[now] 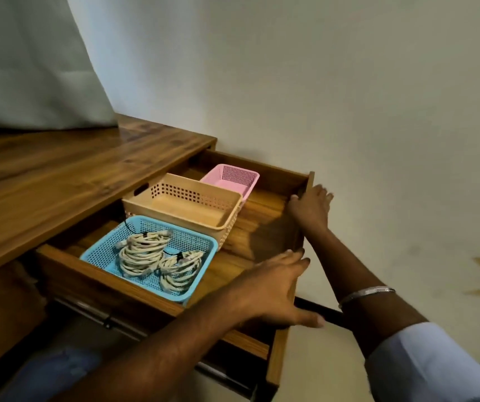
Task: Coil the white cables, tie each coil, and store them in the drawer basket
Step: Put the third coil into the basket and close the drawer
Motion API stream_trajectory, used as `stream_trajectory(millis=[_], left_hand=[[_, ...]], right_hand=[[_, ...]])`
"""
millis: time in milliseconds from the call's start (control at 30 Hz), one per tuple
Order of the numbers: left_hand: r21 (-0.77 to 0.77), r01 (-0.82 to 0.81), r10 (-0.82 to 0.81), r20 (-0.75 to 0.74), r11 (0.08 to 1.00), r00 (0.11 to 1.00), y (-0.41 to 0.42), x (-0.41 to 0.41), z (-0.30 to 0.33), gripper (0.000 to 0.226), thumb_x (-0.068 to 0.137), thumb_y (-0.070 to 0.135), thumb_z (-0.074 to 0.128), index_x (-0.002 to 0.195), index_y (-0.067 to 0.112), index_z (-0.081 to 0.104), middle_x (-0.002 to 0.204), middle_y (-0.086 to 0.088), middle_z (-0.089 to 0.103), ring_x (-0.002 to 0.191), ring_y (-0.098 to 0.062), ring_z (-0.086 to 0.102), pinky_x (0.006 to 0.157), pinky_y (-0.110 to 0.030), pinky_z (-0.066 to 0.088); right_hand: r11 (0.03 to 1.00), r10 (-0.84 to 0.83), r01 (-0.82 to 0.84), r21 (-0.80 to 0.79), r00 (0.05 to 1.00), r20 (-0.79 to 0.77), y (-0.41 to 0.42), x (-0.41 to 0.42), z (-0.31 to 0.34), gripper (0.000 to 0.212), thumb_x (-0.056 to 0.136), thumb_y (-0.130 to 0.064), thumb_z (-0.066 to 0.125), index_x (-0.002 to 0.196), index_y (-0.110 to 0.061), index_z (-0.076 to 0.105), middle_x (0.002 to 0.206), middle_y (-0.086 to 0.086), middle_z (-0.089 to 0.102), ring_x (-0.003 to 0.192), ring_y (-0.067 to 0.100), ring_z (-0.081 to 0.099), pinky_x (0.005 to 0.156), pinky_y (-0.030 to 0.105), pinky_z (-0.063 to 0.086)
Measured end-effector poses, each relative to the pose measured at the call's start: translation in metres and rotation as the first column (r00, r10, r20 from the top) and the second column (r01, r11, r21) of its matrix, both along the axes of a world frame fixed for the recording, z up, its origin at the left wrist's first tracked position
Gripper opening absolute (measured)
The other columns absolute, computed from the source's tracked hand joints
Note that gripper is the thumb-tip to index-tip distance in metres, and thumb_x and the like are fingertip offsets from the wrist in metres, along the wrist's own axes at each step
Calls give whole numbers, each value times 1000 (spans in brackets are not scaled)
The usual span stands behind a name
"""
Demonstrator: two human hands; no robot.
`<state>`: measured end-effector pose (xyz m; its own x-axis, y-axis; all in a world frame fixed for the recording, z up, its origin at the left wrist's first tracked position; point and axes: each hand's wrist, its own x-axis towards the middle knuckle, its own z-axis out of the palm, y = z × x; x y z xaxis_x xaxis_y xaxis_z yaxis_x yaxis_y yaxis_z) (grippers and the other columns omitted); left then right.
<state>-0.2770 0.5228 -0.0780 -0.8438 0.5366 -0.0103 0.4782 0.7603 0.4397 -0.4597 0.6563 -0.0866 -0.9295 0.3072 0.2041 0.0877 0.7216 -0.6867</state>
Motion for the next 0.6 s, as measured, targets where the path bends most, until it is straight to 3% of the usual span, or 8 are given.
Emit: stream_trajectory(millis=[100,167,300,467,600], left_hand=[[-26,-15,12,-118,1000,993,-1,-4,-1,95,88,41,68,161,25,9,169,9,3,154,-7,1,121,-27,3],[-38,-8,2,-161,999,987,-5,-5,-2,90,90,40,65,161,24,11,168,8,6,154,-7,1,119,-26,-1],[-62,-23,9,-210,998,978,-16,-3,0,84,92,40,63,160,24,17,168,8,12,153,-6,3,120,-27,-2],[-104,-123,100,-208,987,973,-52,-5,7,84,92,39,64,160,24,18,167,9,14,153,-7,4,120,-28,0],[-119,-244,210,-244,963,947,-79,3,18,79,96,31,62,160,26,17,167,8,13,153,-11,4,118,-26,2]], right_hand=[[964,15,17,-264,993,121,-4,-12,-21,68,102,-23,54,158,-3,23,158,20,39,141,40,44,114,51,46],[952,3,37,-303,992,129,-8,-17,-24,61,102,-21,53,156,-3,28,147,18,50,125,36,58,98,44,57],[946,-19,45,-321,996,83,-20,-29,-29,49,102,-16,49,149,-3,42,132,17,61,110,32,65,75,34,53],[934,-27,33,-355,999,22,-60,-31,-25,36,104,-17,48,138,-6,52,124,12,63,106,30,65,89,40,59],[917,-55,29,-397,997,-53,-104,-33,-20,32,108,-25,44,132,-8,57,121,8,66,106,27,66,88,36,54]])
